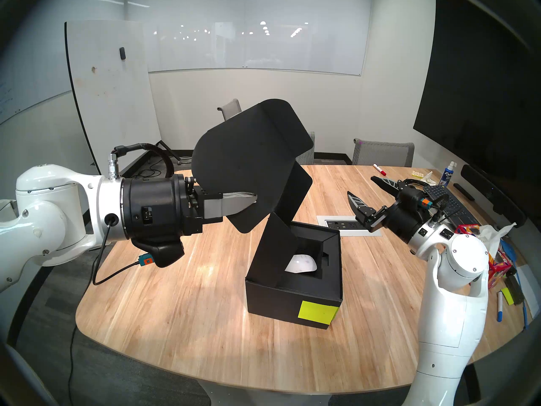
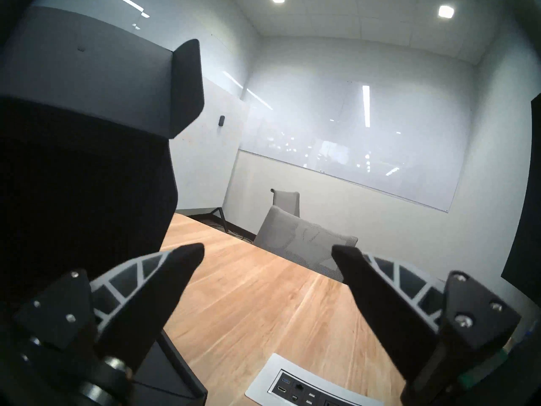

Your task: Open the box and place the mouse inside

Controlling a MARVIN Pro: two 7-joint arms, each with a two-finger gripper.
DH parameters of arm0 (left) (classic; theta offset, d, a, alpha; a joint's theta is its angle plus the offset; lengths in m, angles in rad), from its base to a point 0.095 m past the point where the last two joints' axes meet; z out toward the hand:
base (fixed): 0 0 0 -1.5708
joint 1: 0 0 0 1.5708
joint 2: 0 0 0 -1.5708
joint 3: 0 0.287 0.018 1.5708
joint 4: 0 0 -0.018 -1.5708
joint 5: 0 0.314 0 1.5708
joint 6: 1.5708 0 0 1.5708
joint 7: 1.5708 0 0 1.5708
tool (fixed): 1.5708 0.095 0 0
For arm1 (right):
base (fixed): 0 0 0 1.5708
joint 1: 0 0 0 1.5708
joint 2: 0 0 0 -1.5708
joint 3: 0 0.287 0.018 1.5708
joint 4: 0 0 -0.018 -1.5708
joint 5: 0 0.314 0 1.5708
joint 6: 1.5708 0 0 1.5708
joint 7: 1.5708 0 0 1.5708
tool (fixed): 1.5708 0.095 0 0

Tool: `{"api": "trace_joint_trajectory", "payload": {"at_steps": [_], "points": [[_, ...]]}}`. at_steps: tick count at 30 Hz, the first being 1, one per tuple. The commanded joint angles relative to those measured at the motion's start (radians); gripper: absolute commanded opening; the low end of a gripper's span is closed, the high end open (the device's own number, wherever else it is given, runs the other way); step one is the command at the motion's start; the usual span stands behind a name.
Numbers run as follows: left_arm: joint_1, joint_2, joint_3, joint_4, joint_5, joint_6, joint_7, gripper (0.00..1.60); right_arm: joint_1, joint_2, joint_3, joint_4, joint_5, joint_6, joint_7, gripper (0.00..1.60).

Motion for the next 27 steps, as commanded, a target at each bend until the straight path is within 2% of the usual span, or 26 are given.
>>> {"api": "trace_joint_trajectory", "payload": {"at_steps": [1, 9, 16, 27], "points": [[-0.004, 0.003, 0.007, -0.007, 0.003, -0.007, 0.005, 0.0, 0.057, 0.006, -0.01, -0.049, 0.017, 0.021, 0.005, 1.6], [-0.007, 0.003, 0.023, -0.007, 0.01, -0.008, 0.006, 0.0, 0.093, 0.022, 0.005, -0.072, 0.022, 0.059, 0.02, 1.6], [-0.007, 0.003, 0.039, -0.007, 0.013, -0.006, 0.008, 0.0, 0.118, 0.05, 0.082, -0.054, 0.012, 0.085, 0.008, 1.6], [-0.011, 0.002, 0.066, -0.007, 0.014, 0.003, 0.013, 0.0, 0.15, 0.076, 0.148, -0.042, 0.014, 0.127, -0.002, 1.6]]}}
